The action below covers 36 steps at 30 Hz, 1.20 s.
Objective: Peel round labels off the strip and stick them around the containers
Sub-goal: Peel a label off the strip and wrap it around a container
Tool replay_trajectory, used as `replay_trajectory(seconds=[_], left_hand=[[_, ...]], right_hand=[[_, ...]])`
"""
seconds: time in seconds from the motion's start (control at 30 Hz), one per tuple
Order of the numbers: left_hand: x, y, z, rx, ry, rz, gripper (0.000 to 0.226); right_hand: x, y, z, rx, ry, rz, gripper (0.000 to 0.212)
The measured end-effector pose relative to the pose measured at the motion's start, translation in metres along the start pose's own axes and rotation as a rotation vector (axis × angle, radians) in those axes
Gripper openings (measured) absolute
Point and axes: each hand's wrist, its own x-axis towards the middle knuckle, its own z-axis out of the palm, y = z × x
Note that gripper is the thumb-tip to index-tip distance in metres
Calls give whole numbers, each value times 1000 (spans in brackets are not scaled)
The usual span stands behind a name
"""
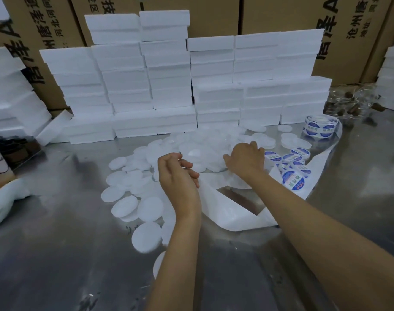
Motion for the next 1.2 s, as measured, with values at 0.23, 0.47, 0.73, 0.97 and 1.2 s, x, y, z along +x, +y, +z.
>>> replay_trajectory(seconds=[0.23, 0.47, 0.73, 0.97, 1.2], left_hand=[[-3, 0, 1, 54, -51, -1, 21], [-6, 3, 3, 68, -263, -14, 18], [-21, 3, 11, 64, -681, -22, 26], [-18, -5, 9, 153, -599, -64, 18], [-11, -10, 4, 163, -453, -119, 19]], right_hand=[[-3, 11, -15, 241, 116, 58, 29], [-45, 24, -69, 791, -104, -57, 28], [-92, 32, -90, 938, -336, -205, 29], [-103, 85, -91, 518, -620, -356, 32], [-120, 118, -64, 549, -639, -383, 20]])
